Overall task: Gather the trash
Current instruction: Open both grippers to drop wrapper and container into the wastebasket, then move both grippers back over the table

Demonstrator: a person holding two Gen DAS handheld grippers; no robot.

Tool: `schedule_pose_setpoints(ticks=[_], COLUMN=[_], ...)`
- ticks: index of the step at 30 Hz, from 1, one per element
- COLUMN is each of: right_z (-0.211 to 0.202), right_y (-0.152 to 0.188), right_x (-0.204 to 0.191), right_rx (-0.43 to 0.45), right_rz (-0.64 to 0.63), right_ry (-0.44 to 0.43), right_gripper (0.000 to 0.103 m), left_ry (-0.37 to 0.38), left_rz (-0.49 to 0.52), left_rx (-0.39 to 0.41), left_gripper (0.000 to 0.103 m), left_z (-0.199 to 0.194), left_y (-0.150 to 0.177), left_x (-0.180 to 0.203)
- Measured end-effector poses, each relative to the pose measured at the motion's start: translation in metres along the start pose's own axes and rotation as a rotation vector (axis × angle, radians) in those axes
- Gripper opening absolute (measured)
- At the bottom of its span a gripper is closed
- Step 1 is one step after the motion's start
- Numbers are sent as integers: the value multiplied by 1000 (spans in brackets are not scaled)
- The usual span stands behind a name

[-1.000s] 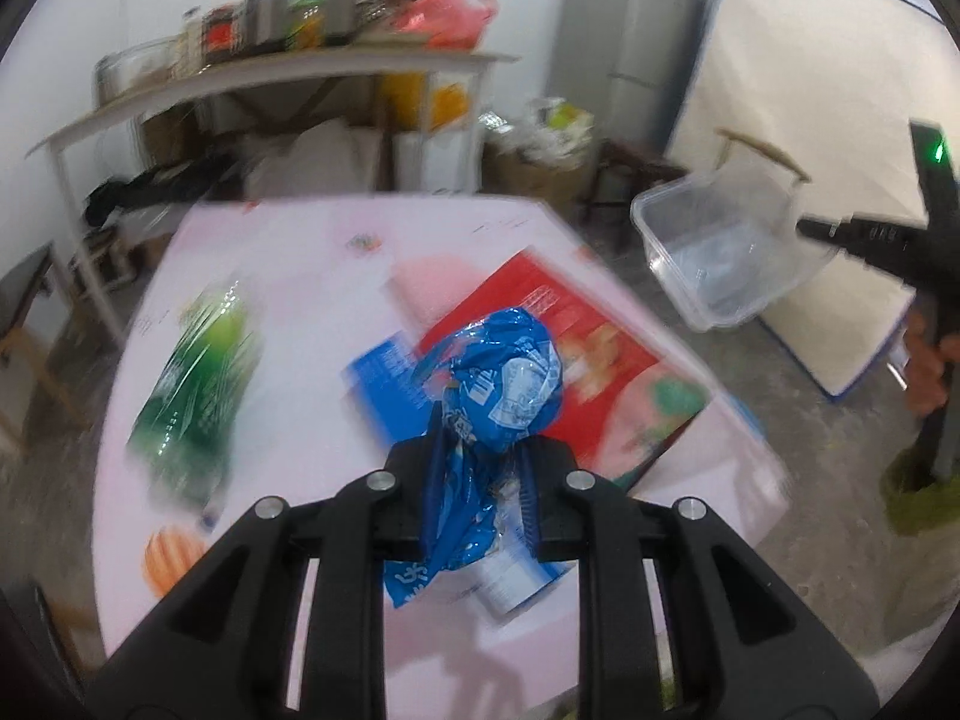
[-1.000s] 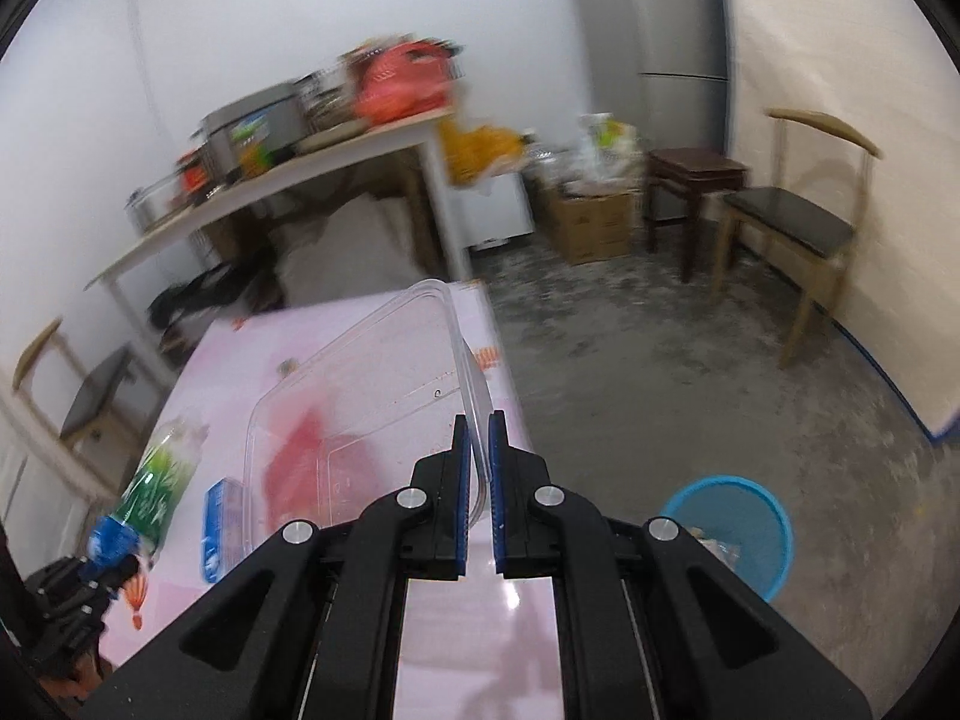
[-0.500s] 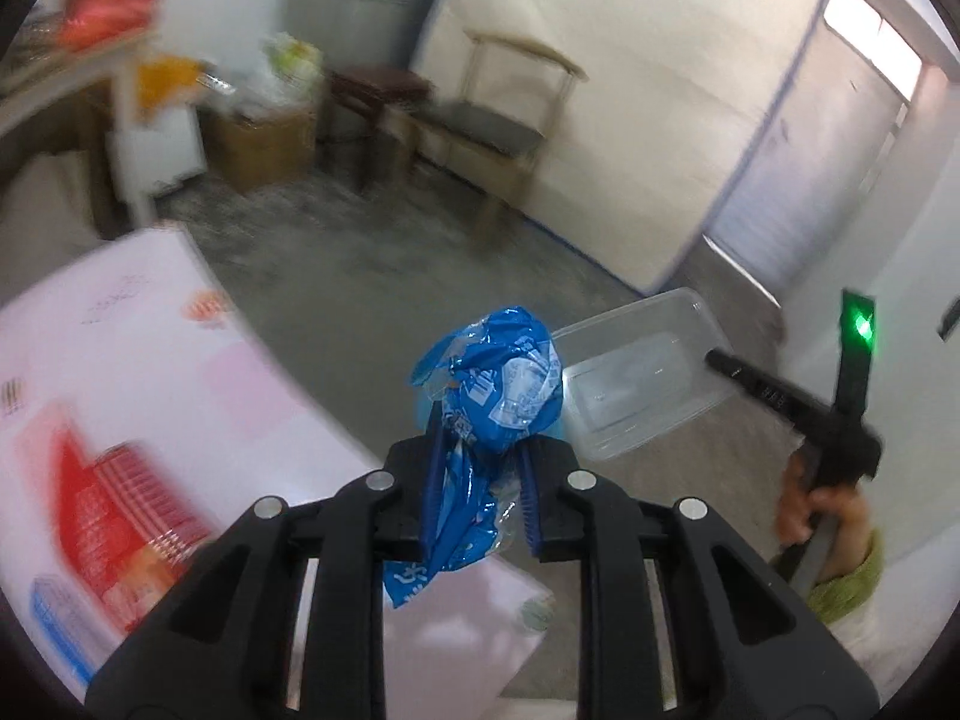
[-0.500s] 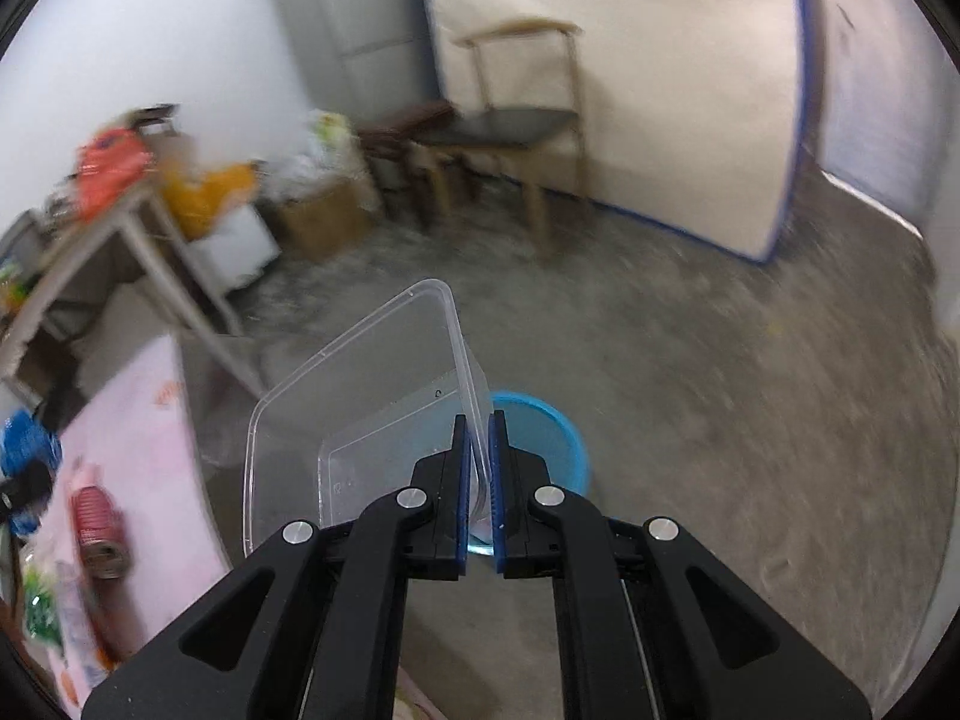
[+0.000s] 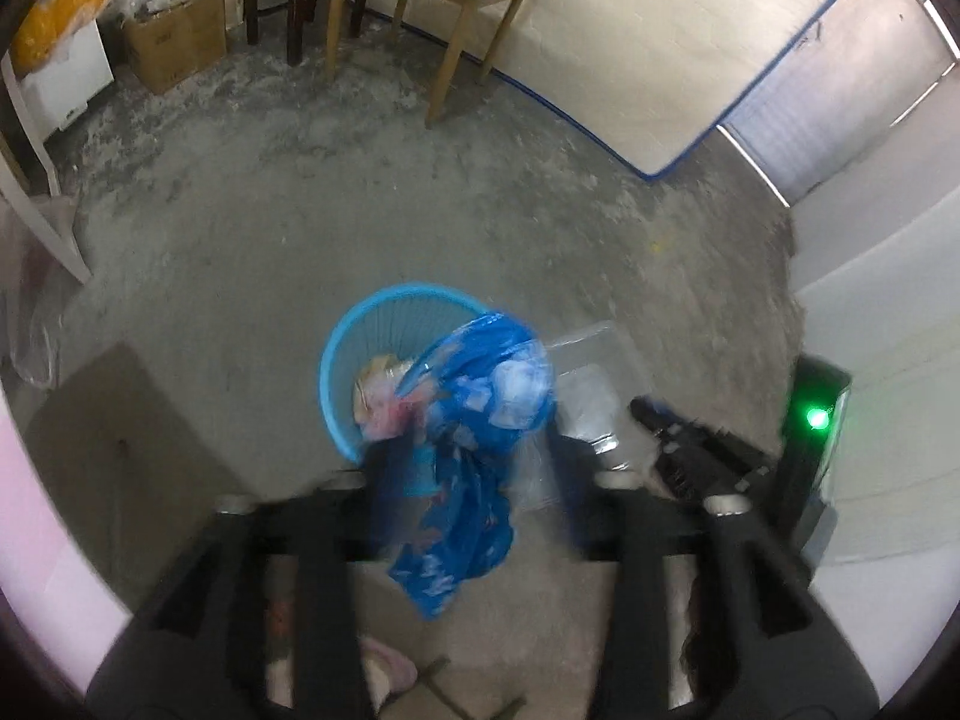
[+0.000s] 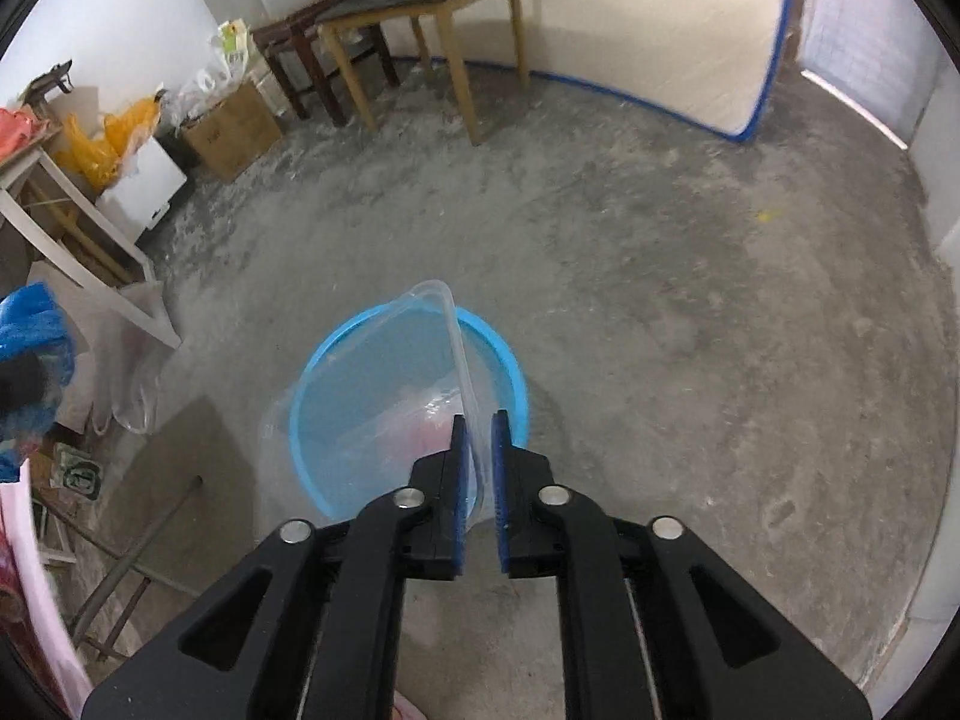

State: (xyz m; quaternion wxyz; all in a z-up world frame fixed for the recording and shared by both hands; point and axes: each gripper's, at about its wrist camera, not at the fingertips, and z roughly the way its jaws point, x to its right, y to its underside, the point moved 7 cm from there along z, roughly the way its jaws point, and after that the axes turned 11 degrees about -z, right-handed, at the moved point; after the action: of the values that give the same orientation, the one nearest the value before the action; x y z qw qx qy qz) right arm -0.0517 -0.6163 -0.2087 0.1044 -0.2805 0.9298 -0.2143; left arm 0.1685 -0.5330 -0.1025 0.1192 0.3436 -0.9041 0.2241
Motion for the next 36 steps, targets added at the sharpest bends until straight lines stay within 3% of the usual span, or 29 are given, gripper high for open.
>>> schedule_pose_setpoints(ticks=[1, 2, 4, 8, 18, 26, 36], right_z=[16, 30, 47, 39, -44, -119, -175], right_y=[-2, -4, 0, 12, 24, 25, 18], right_x=[0, 1, 7, 10, 11, -34, -147], right_rx=[-8, -15, -48, -24, 93, 189, 207], right_rz=[1, -3, 2, 43, 47, -5, -196], right_ry=[-10, 2, 62, 28, -31, -121, -291], right_gripper=[48, 55, 56, 56, 59, 73, 79], left_ry=[-17, -34, -30, -4, 35, 26, -138], left_rz=[-5, -12, -29, -27, 4, -26, -213], left_rx=[17, 36, 47, 73, 213, 354, 492], left_gripper=[65, 65, 65, 65, 65, 67, 69], left_z=[5, 10, 12, -9, -119, -214, -286], left_y=[-2, -7, -11, -10, 23, 110, 216], left_x=[2, 2, 4, 0, -15, -70, -181])
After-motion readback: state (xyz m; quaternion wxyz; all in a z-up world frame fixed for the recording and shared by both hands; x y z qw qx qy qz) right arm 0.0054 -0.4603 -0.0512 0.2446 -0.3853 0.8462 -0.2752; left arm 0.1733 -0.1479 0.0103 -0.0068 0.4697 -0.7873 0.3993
